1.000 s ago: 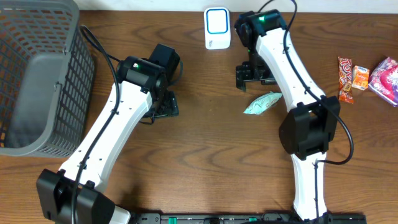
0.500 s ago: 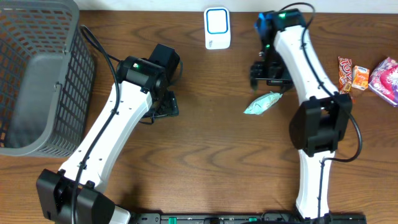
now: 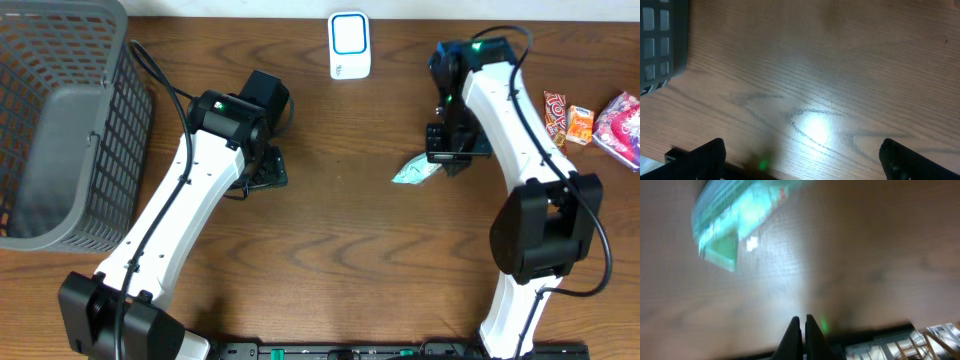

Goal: Scan the item barcode

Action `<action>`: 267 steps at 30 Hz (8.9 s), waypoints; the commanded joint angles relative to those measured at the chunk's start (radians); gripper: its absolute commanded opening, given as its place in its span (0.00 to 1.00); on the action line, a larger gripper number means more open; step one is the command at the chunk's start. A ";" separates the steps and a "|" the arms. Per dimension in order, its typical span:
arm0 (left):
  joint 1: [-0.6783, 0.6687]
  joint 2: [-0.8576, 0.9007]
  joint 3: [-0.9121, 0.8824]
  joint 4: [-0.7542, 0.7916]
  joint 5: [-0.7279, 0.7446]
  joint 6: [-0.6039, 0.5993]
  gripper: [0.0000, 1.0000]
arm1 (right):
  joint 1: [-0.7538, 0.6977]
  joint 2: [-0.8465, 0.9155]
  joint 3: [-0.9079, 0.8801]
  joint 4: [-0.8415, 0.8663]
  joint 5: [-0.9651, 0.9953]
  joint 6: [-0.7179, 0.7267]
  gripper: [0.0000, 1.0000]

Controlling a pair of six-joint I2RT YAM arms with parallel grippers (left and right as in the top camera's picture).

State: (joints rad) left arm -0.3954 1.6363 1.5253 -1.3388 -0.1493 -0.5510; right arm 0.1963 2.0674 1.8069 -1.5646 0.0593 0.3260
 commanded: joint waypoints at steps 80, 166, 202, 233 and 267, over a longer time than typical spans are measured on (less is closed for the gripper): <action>0.001 0.008 0.002 -0.007 -0.016 -0.012 0.98 | -0.206 0.014 -0.029 0.505 0.040 -0.330 0.81; 0.001 0.008 0.002 -0.007 -0.016 -0.012 0.98 | -0.056 0.014 -0.211 0.482 0.057 -0.031 0.56; 0.001 0.008 0.002 -0.007 -0.016 -0.012 0.98 | 0.105 0.021 -0.133 1.477 -0.298 0.497 0.01; 0.001 0.008 0.002 -0.007 -0.016 -0.012 0.98 | -0.091 0.191 0.339 0.960 -0.099 0.290 0.01; 0.001 0.008 0.002 -0.007 -0.016 -0.012 0.98 | -0.600 0.083 0.339 0.207 -0.139 -0.024 0.99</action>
State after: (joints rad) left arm -0.3954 1.6363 1.5253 -1.3388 -0.1493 -0.5510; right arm -0.4072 2.2189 2.1326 -1.3312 0.0792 0.2844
